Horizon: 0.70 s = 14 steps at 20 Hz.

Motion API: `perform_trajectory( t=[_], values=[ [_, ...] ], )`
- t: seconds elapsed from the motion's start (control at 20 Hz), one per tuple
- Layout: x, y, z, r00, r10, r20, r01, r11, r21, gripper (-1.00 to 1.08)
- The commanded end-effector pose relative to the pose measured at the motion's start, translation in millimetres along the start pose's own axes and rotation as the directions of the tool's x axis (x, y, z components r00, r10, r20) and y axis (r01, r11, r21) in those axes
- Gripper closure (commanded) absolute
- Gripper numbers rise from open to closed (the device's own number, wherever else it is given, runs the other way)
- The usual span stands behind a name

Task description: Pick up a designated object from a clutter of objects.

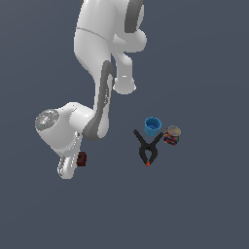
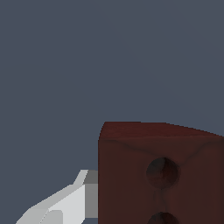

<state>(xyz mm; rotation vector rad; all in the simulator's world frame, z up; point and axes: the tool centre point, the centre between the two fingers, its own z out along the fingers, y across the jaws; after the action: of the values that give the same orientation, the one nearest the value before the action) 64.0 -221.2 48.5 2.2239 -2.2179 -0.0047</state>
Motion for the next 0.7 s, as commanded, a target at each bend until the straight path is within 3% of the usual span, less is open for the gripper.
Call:
perform_trajectory(
  t=[0.0, 0.65],
  values=[
    [-12, 1, -13, 1.000, -0.001, 0.000, 0.001, 1.000, 0.003, 1.08],
    [-116, 16, -117, 1.000, 0.000, 0.001, 0.000, 1.000, 0.003, 1.08]
  ],
)
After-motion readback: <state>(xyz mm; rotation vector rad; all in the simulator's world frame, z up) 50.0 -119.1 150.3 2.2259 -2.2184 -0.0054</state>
